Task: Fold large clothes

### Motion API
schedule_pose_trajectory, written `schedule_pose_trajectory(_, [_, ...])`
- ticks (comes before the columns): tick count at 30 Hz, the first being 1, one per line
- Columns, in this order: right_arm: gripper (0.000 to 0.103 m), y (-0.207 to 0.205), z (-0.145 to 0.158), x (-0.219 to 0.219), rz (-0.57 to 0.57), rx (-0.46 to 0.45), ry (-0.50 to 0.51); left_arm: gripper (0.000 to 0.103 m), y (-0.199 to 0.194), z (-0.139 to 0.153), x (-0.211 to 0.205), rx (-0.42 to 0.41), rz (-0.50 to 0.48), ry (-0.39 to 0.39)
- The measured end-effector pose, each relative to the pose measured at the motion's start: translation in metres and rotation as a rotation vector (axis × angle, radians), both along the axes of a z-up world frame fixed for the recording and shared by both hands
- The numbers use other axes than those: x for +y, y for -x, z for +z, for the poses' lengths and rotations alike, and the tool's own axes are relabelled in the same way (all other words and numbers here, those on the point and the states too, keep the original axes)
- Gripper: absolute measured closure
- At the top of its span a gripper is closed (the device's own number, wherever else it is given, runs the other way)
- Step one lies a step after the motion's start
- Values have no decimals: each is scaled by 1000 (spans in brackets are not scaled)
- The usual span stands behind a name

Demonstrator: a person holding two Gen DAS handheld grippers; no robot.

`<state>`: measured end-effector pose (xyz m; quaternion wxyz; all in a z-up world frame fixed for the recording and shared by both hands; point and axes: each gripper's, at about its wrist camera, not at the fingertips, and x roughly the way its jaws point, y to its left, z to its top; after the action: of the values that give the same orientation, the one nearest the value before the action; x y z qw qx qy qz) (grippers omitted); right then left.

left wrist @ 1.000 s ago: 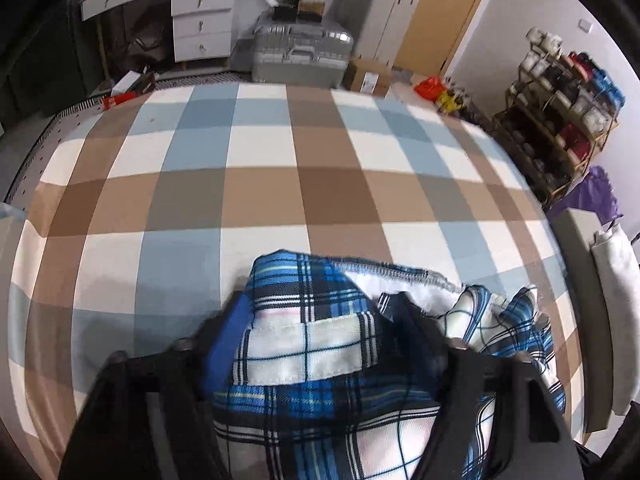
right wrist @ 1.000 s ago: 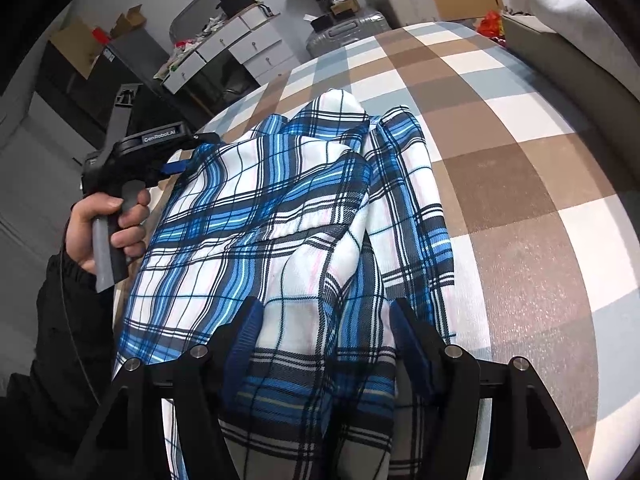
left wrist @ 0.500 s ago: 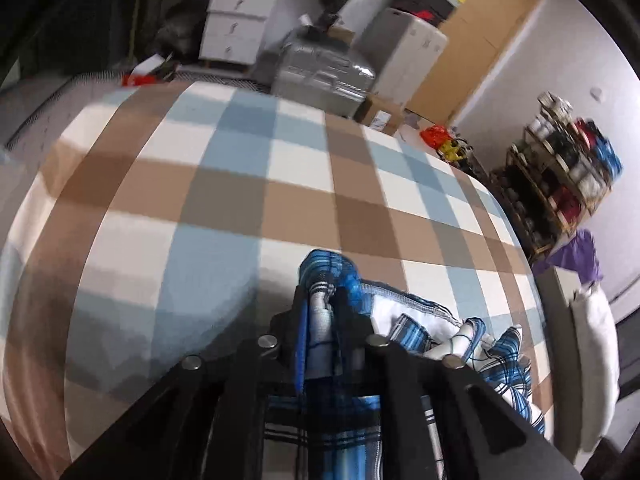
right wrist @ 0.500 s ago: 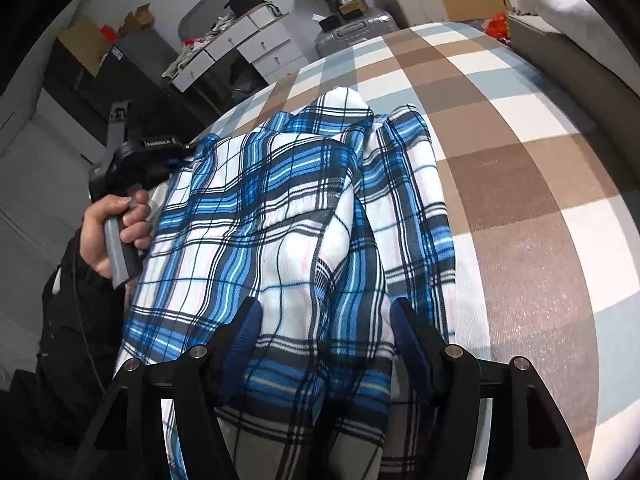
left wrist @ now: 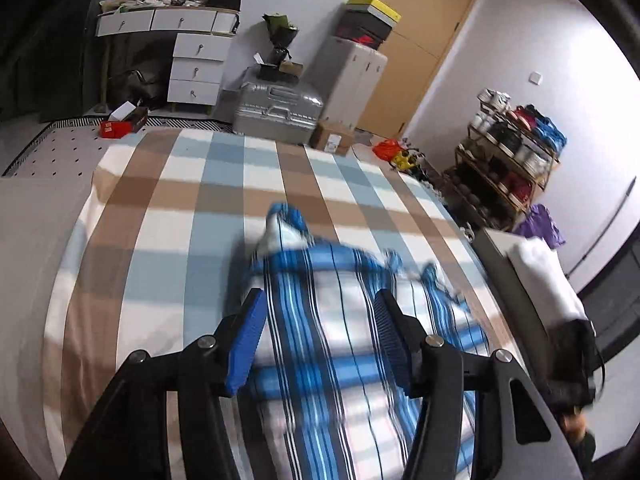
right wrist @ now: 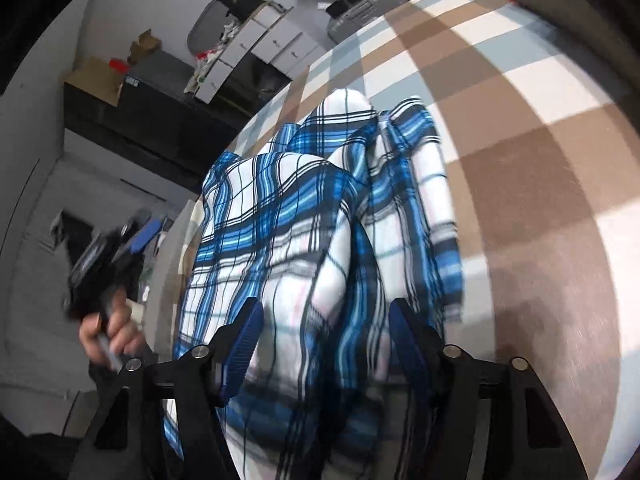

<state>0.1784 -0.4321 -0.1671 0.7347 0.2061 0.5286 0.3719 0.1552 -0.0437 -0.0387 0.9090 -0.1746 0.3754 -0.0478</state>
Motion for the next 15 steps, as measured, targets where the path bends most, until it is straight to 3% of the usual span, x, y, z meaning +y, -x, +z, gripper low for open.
schedule_pose_trajectory(1, [40,-3,0,5,14,-6,2,53,6,-4,-2,7,2,-5])
schedule_pose_trajectory(3, [54,-7,0,17,31,-17,35,53,13,-10,-4,21,-5,-18])
schedule_pose_trajectory(4, [78,-7,0,23,48,-25,51,53,17,-14,-5,24,-6,-25])
schedule_pose_trajectory(5, [93,-5,3,30,59,-47,60,53,19,-17,-6,32,-8,-28])
schedule_pose_trajectory(7, [99,7,24,39,68,-150,106,53,23,-19,-8,42,-11,-26])
schedule_pose_trajectory(9, [99,25,66,33,65,-256,36,53,30,-15,-7,36,-14,-19])
schedule_pose_trajectory(12, [100,42,114,12,22,-334,-23,53,37,-5,-4,7,-5,-20])
schedule_pose_trajectory(15, [99,32,102,3,-45,-312,83,53,35,-4,-2,-5,6,-24])
